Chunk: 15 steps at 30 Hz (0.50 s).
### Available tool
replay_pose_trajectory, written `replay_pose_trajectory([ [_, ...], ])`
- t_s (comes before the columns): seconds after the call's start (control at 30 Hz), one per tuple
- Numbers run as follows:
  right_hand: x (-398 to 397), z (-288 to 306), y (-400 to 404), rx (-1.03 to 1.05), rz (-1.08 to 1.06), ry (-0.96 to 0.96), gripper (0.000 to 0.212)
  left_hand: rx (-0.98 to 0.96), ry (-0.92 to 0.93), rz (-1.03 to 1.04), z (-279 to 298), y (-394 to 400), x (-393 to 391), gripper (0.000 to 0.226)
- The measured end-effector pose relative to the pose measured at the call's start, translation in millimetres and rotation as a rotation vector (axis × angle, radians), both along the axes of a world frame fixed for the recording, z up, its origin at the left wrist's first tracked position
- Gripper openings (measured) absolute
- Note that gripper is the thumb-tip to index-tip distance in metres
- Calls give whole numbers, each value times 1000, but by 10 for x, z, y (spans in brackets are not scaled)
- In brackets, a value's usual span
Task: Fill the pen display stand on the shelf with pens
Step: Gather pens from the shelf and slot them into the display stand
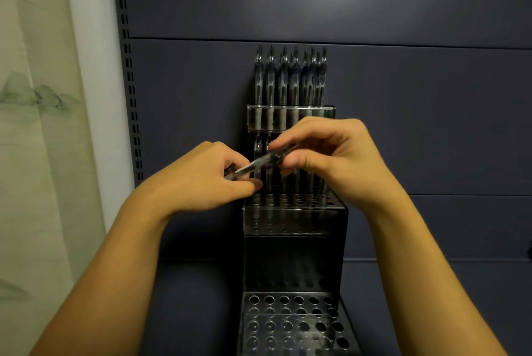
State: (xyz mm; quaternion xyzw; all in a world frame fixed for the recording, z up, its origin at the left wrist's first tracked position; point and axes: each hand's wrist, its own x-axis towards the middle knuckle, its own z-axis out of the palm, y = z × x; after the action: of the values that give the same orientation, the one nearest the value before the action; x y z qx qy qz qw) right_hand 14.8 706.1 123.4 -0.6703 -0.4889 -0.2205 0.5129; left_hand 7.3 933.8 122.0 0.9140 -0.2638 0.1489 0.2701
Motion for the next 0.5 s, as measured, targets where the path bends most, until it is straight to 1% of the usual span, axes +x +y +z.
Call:
replay_pose_trajectory([
  [0.13, -16, 39, -24, 300, 42, 72, 11, 3, -14, 90, -23, 125, 96, 36],
  [0.23, -47, 72, -29, 441, 72, 154, 18, -18, -22, 101, -13, 203, 131, 38],
  [0.33, -69, 91, -6, 523, 41, 199, 20, -12, -55, 116, -12, 234, 139, 40],
  [0.5, -35, 64, 79, 569, -142, 196, 18, 4, -70, 119, -14, 237, 150, 40],
])
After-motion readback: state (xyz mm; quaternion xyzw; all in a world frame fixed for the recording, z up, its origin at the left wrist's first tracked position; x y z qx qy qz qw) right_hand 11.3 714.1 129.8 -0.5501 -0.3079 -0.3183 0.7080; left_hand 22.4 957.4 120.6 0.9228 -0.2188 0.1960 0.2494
